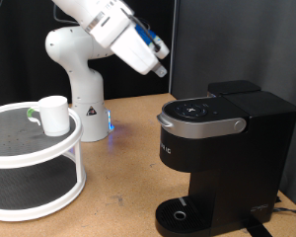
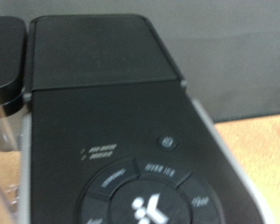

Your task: Make a cup of coffee with the keurig machine

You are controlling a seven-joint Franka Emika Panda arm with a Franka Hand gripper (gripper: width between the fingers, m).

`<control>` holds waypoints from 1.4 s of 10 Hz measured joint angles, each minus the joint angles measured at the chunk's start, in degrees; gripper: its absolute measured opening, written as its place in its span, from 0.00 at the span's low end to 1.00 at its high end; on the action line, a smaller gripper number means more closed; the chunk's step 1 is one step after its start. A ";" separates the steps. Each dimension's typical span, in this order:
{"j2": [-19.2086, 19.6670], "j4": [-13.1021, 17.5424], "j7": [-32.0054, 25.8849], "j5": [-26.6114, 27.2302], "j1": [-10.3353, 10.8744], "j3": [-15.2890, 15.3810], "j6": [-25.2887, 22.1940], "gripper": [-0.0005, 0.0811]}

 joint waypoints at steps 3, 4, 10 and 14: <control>-3.21 -1.86 0.95 -2.91 -1.46 -0.16 -2.68 0.01; -3.13 -1.99 2.25 -2.58 -1.49 -0.26 -3.08 0.01; -9.46 -6.05 8.63 -6.70 -6.72 -1.37 -7.70 0.01; -12.90 -5.60 8.59 -9.30 -9.47 -3.22 -12.55 0.01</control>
